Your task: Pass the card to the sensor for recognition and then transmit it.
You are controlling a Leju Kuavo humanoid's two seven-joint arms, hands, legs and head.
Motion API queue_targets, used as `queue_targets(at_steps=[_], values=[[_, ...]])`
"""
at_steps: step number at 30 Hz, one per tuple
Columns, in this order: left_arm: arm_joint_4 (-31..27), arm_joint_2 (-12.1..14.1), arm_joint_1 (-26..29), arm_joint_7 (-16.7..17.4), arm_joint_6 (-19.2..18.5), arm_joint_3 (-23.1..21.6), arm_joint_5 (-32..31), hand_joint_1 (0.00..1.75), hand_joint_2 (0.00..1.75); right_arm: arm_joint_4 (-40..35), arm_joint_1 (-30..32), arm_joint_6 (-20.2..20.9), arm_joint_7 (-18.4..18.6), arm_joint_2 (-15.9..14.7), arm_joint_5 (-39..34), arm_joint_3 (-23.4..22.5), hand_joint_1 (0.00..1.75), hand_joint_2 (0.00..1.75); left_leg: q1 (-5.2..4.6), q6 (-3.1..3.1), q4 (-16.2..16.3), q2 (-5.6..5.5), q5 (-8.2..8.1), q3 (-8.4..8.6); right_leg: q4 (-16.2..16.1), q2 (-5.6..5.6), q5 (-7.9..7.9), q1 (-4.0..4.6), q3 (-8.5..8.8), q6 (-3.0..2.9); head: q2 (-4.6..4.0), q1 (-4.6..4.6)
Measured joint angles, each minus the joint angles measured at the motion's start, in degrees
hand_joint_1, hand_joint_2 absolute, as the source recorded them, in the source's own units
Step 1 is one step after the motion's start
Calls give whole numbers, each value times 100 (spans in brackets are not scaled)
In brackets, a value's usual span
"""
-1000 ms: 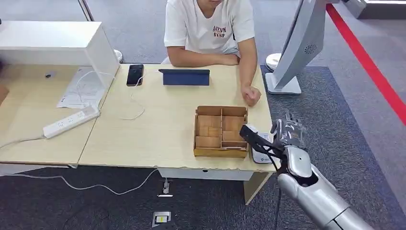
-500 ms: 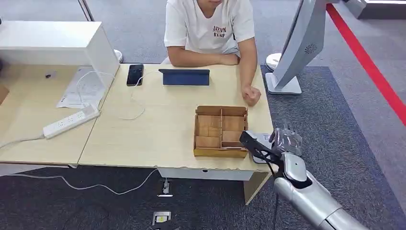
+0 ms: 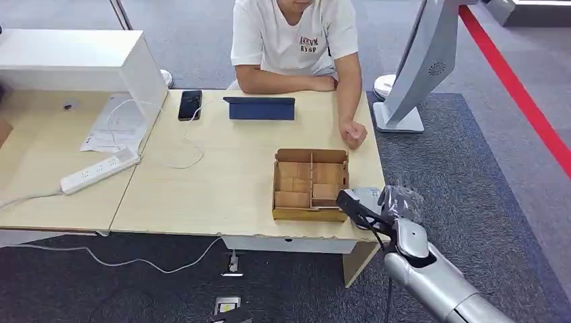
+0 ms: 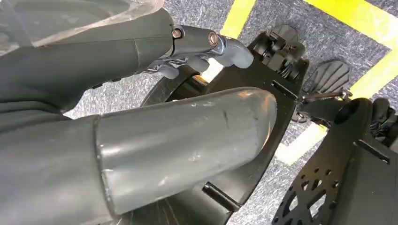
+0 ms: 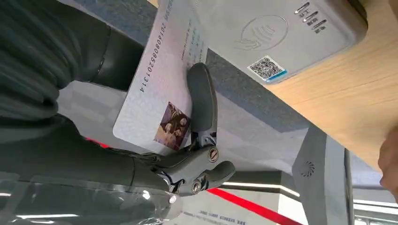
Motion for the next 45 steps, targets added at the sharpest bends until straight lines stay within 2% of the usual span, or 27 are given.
queue_targets(at_steps=[45], values=[[52, -20, -1, 0, 0, 0, 0, 0, 0, 149, -1, -13, 0, 31, 0, 96, 175, 175, 0, 0, 0, 0, 0, 0, 0, 0, 0, 0, 0, 0, 0, 0]])
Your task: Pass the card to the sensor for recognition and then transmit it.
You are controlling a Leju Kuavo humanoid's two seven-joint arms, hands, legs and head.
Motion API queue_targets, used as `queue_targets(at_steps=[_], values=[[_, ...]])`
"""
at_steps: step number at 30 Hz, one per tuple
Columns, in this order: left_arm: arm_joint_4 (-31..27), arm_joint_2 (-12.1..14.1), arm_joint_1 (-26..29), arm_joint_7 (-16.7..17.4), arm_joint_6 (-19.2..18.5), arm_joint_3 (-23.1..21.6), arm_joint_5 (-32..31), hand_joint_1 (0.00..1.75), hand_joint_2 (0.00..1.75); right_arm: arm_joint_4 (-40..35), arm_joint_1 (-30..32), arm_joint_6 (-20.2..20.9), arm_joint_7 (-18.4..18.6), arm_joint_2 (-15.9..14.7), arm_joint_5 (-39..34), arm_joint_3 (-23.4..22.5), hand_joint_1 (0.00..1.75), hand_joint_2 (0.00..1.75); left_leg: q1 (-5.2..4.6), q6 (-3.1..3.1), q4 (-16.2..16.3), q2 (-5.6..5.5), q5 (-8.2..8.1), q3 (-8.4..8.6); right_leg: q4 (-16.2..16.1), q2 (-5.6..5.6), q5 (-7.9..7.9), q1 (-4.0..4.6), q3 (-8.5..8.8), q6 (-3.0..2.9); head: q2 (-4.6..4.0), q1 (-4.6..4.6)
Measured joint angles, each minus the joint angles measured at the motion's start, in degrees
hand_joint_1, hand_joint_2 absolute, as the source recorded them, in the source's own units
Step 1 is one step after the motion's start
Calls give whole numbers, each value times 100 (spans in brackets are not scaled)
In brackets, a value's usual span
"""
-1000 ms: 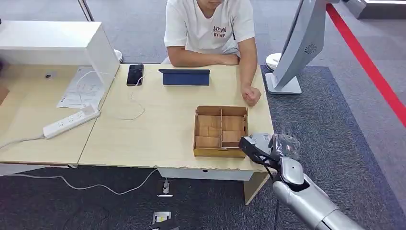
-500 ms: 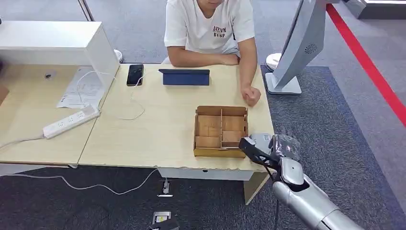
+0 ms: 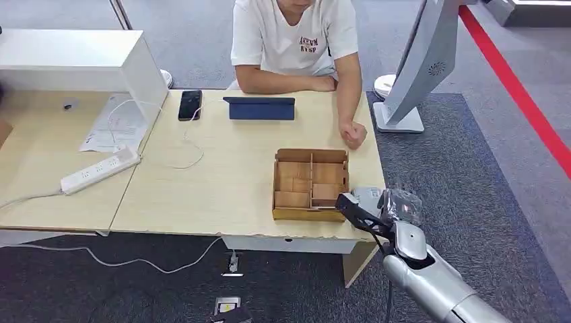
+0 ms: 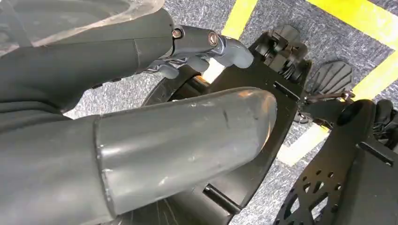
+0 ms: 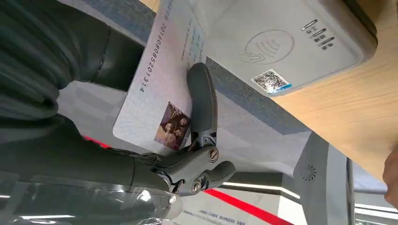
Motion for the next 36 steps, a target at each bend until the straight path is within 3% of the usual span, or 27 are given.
queue_targets(at_steps=[11, 13, 16, 19, 29, 36], values=[[7, -7, 0, 0, -2, 0, -4, 0, 0, 0, 0, -6, -2, 2, -6, 0, 175, 175, 0, 0, 0, 0, 0, 0, 0, 0, 0, 0, 0, 0, 0, 0], [9, -17, -37, 4, -208, -4, -208, 0, 0, -2, 36, -344, -145, 2, -316, -15, 175, 175, 0, 0, 4, 1, 0, 4, -3, 0, 0, 0, -6, 0, 0, 0], [193, -172, -282, -52, -622, -68, -336, 0, 0, -4, 315, -1413, -649, -4, -479, -146, 175, 175, 0, 1, 4, -14, 2, -2, -2, -14, 0, 0, 3, 1, 0, 0], [356, -304, -472, -153, -673, -138, -391, 0, 0, -144, 425, -1733, -619, -44, -394, -188, 175, 175, -2, 1, 4, 3, 1, -2, 0, 6, 5, -1, -1, 1, 0, 0], [409, -317, -339, -131, -344, -186, -514, 0, 0, -1176, 144, -1582, -24, -437, 105, -308, 175, 175, 0, 1, 4, 11, 1, 0, 2, 14, 7, 0, -5, -1, 0, 0], [173, -159, -72, -76, -79, -157, -452, 0, 0, -1814, -219, -1022, 33, -651, 367, -310, 175, 175, 0, 1, 3, 12, 1, -1, 2, 14, 7, 0, -5, -1, 0, 0]])
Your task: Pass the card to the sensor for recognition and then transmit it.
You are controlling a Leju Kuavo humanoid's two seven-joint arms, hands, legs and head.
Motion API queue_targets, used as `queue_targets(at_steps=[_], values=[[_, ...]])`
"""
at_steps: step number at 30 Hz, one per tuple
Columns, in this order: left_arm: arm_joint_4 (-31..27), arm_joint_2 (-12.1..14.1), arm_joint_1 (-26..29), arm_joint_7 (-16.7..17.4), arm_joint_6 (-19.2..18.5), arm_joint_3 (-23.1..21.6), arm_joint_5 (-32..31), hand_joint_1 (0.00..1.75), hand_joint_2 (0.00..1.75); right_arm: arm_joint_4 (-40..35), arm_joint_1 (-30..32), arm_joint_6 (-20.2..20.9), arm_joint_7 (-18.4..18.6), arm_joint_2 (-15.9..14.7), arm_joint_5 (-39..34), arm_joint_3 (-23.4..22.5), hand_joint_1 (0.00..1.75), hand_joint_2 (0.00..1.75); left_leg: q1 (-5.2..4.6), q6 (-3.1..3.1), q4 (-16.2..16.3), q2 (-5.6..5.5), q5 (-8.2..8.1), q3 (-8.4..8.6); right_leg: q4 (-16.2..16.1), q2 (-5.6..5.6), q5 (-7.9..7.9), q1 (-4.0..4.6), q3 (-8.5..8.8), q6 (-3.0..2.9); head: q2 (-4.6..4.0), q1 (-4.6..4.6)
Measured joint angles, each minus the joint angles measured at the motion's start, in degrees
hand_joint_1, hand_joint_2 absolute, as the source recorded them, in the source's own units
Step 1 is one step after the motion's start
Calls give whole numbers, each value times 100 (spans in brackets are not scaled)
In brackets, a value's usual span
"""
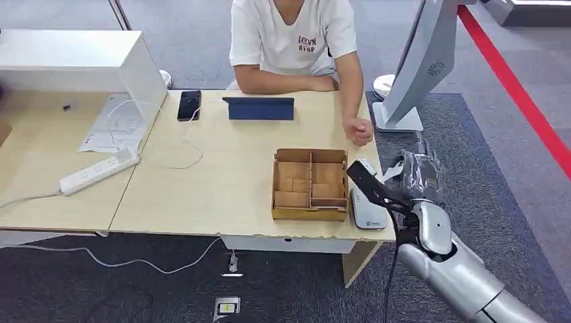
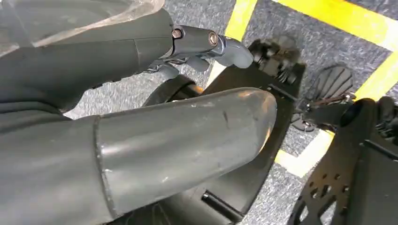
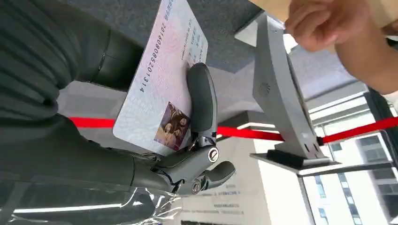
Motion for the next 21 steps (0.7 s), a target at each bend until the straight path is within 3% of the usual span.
queue_targets(at_steps=[12, 21], values=[[-544, 317, 287, -2, 402, 20, 400, 0, 0, -415, -791, 1016, 0, 134, -22, 153, 175, 175, 0, -3, -1, -1, 3, -4, 5, -1, 0, 0, -1, 0, 0, 2], [-896, 516, 402, -46, 752, 15, 774, 0, 0, -83, -1267, 1003, 0, 547, -343, 420, 175, 175, 3, -4, -1, -4, 3, -4, 5, -4, -1, 2, -1, -1, 0, 0]])
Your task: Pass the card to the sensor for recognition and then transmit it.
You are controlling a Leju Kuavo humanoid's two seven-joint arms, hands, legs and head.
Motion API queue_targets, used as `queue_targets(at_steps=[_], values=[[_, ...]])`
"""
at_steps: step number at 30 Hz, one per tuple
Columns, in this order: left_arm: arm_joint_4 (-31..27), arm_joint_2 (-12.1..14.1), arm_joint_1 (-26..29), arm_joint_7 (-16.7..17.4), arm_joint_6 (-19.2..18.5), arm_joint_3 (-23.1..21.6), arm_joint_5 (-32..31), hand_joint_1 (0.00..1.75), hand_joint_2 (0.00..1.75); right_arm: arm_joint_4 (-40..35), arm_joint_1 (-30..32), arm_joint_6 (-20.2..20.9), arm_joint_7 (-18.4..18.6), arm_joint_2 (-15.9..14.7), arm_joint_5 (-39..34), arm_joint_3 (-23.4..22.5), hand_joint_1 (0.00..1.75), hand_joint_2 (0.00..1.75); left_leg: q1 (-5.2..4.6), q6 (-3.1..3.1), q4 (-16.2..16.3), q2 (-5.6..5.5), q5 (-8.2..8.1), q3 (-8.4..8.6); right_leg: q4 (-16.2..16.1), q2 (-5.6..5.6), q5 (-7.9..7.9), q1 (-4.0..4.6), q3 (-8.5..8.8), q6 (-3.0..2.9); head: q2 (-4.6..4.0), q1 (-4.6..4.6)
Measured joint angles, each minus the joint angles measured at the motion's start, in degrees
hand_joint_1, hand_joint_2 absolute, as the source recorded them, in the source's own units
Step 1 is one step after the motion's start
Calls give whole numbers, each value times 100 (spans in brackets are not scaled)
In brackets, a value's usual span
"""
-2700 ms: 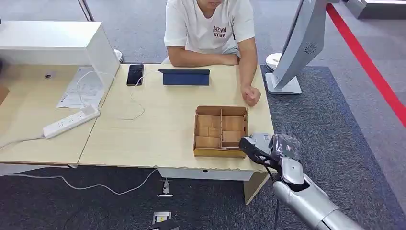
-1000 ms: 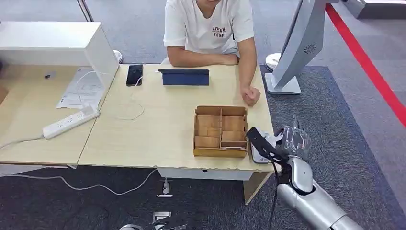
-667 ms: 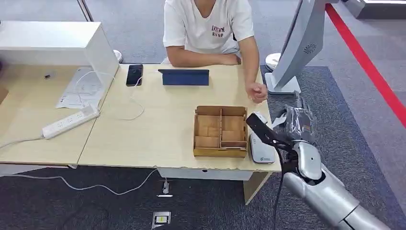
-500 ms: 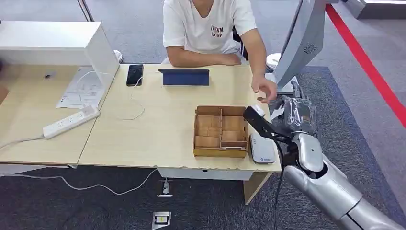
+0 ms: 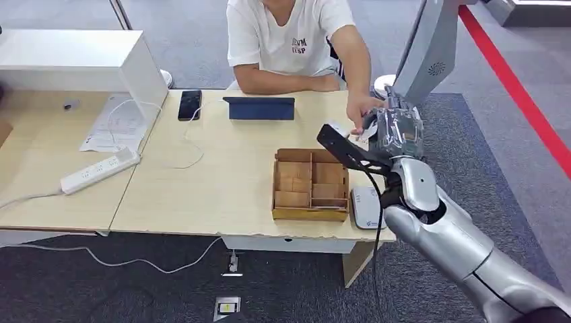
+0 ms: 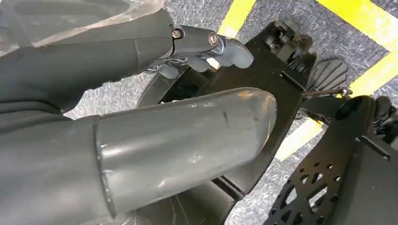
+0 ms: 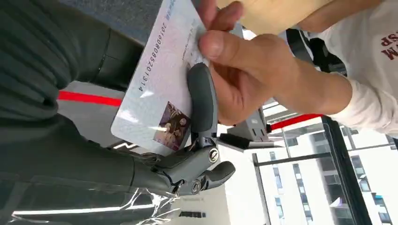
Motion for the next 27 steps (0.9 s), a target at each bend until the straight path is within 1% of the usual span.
queue_targets(at_steps=[5, 6, 7, 8, 13, 14, 17, 19, 20, 21, 24, 26, 27], values=[[-87, 65, 2, -2, 44, -17, 70, 0, 0, 223, -24, 4, 2, 100, 234, 35, 175, 175, -1, 0, 0, -5, 0, -1, -1, -5, 0, -1, 0, 0, 0, 0], [-87, 79, -5, 2, 44, -22, 72, 0, 0, 264, -19, 11, 2, 103, 322, 33, 70, 175, -1, 0, 1, -5, 0, -1, -2, -5, 0, -1, 0, 0, 0, 0], [-90, 83, -14, 11, 33, -24, 70, 0, 0, 295, -4, 11, 4, 107, 405, 19, 7, 175, -1, 0, 1, -6, 0, -1, -2, -5, 0, -1, 0, 0, 0, 0], [-89, 87, -24, 24, 13, -26, 63, 0, 0, 317, 12, 13, 4, 107, 464, 6, 0, 175, -1, 0, 1, -6, 0, -1, -3, -5, 0, -1, 0, 0, 0, 2], [-89, 94, -82, 48, -85, -31, -20, 0, 0, 382, 156, 55, 11, 107, 711, -44, 0, 175, -1, 0, 1, -6, 0, -1, -3, -5, 0, -1, -1, 0, 0, 0], [-89, 94, -92, 53, -96, -33, -22, 0, 0, 395, 185, 55, 9, 109, 743, -68, 0, 0, -1, 0, 1, -6, 0, -1, -3, -5, 0, -1, -1, 0, 0, 2], [-87, 94, -123, 70, -164, -35, -61, 0, 0, 433, 252, 9, 11, 120, 752, -127, 0, 0, -1, 0, 1, -6, 0, 1, -2, -4, 0, -1, -1, 0, 0, 2], [-87, 94, -140, 79, -223, -35, -129, 0, 0, 437, 292, -188, 11, 122, 614, -138, 0, 0, -1, 0, 1, -6, 0, 3, -2, -4, 1, -1, -1, 0, 0, 0], [-85, 94, -147, 83, -256, -35, -149, 0, 0, 437, 309, -364, 9, 122, 496, -142, 0, 0, -1, 0, 1, -6, 0, 3, -2, -4, 1, -1, -1, 0, 0, 0], [-85, 92, -150, 92, -280, -35, -184, 0, 0, 430, 324, -635, -11, 122, 316, -149, 0, 175, -1, 0, 1, -5, 1, 3, -2, -4, 1, -1, -1, 0, 0, 0], [-72, 83, -153, 109, -324, -33, -245, 0, 0, 341, 380, -1721, -303, 122, -438, -151, 0, 175, -1, 0, 1, -5, 0, 3, -1, -4, 0, -1, -1, 0, 0, -2], [-59, 77, -153, 109, -328, -31, -251, 0, 0, 251, 445, -2231, -707, 135, -970, -160, 0, 175, -1, -1, 1, -5, 0, 3, -1, -2, 0, -1, 0, 0, 0, 2], [-54, 76, -152, 109, -328, -31, -249, 0, 0, 175, 489, -2541, -1096, 157, -1436, -166, 0, 175, -1, -1, 1, -5, 0, 3, -1, -2, 0, -1, -1, 0, 0, 0]])
